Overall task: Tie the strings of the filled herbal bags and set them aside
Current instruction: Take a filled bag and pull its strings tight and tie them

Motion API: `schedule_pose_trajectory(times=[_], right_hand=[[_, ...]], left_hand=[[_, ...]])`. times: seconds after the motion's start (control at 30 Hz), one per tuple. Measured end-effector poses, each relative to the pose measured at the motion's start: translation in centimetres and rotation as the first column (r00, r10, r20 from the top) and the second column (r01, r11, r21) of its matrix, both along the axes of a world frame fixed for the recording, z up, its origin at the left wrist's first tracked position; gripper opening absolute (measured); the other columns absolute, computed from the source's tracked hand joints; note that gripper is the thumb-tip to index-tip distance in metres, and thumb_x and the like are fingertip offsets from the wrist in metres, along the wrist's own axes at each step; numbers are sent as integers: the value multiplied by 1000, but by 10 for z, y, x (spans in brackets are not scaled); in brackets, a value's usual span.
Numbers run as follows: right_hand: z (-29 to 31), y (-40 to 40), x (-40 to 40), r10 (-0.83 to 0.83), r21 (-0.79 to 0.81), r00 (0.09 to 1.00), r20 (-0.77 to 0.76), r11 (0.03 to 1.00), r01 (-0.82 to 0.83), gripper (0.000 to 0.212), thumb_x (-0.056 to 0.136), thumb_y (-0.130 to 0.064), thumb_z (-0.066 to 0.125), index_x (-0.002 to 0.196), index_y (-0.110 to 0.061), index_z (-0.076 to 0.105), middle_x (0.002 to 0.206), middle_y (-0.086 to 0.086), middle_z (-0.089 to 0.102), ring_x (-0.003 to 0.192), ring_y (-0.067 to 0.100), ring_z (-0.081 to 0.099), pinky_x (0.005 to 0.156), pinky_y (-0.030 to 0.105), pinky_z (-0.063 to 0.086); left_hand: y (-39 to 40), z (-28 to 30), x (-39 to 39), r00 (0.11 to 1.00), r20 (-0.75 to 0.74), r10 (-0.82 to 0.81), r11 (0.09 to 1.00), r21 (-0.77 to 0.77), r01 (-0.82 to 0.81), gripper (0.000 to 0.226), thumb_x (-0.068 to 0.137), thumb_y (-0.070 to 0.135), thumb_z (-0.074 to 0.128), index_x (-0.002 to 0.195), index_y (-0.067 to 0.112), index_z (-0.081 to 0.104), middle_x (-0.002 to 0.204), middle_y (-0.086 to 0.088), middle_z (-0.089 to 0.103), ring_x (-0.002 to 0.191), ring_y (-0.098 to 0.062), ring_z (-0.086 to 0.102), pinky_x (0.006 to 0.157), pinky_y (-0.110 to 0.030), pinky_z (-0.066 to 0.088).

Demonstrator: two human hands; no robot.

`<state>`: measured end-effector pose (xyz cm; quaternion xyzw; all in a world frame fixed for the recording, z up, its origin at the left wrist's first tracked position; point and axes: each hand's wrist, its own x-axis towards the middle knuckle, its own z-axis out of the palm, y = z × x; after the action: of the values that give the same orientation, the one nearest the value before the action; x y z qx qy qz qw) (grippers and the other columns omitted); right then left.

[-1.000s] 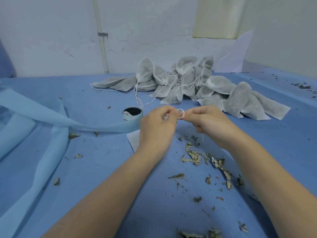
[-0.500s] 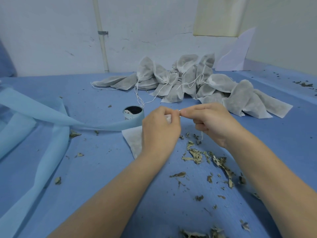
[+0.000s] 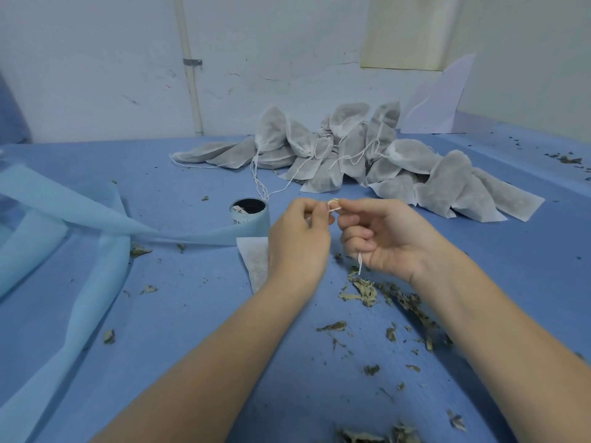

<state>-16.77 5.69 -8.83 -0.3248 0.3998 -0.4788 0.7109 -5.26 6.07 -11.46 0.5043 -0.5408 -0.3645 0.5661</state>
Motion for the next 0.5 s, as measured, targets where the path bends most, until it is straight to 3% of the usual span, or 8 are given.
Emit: schedule_pose_trajectory(times=[0.2, 0.4, 0.5], right_hand=[[0, 0, 2, 9, 24, 999, 41, 1000, -10, 11, 70, -10, 61, 65, -4, 69, 55, -3, 39, 41, 3, 22, 40, 13, 14], [3, 3, 1, -31, 27, 999, 34, 999, 30, 6, 71, -10, 62, 70, -4, 63, 55, -3, 38, 41, 3, 21, 45, 13, 11], [3, 2, 1, -71, -4, 996, -49, 997, 71, 7, 81, -7, 60, 75, -6, 58, 54, -3, 39, 40, 3, 22, 43, 14, 12]], left_hand=[[5, -3, 0, 990, 111, 87, 971, -232, -59, 17, 95, 8, 48, 102, 21, 56, 98, 4, 61, 92, -10, 57, 79, -19, 42], [9, -1, 0, 986, 73, 152, 958, -255, -129, 17, 89, 12, 58, 94, 22, 71, 95, 9, 67, 88, -5, 61, 81, -16, 45], [7, 1, 1, 978, 92, 188, 949, -272, -157, 7, 84, 18, 68, 87, 21, 73, 89, 9, 68, 79, -1, 60, 74, -5, 41]])
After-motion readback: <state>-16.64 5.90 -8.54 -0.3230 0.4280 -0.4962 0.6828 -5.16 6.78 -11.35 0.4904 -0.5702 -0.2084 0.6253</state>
